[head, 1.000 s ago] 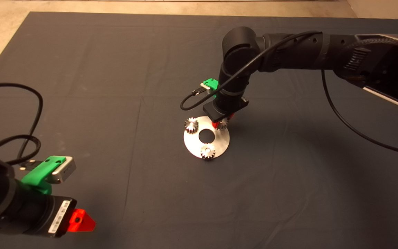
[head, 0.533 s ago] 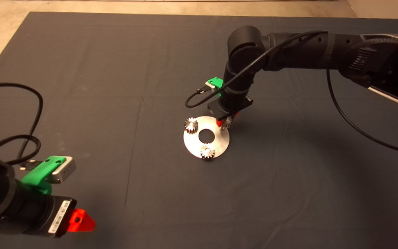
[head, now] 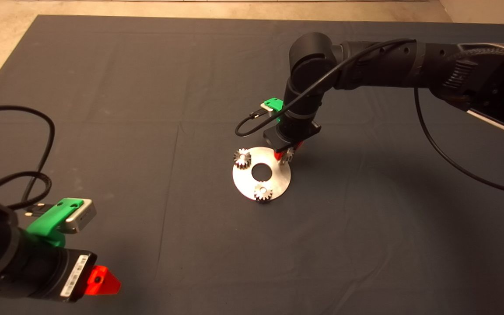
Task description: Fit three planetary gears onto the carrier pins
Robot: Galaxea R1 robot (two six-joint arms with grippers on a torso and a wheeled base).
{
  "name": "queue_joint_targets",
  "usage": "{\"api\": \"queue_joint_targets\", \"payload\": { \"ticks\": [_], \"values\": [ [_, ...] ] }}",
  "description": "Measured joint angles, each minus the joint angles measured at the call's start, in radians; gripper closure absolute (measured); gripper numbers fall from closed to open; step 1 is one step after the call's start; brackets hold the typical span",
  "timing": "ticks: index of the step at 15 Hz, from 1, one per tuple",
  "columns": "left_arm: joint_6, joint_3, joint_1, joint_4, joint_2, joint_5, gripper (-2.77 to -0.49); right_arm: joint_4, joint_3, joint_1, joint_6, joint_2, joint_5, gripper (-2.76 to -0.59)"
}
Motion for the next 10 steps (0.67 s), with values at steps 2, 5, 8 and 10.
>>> {"api": "queue_joint_targets", "payload": {
  "ticks": [2,5,8,10],
  "values": [
    [0.0,0.003,0.0,-0.001,-0.002,0.0,-2.77,0.0,0.001,0.0,0.0,0.002,0.0,-1.05],
    [0.0,0.003,0.0,-0.001,-0.002,0.0,-2.77,0.0,0.001,0.0,0.0,0.009,0.0,-1.05],
    [0.0,0.003,0.0,-0.001,-0.006,0.0,-2.77,0.0,0.001,0.0,0.0,0.018,0.001,-1.05],
    [0.0,0.003,0.0,-0.001,-0.006,0.0,-2.77,0.0,0.001,0.0,0.0,0.019,0.001,-1.05]
  ]
}}
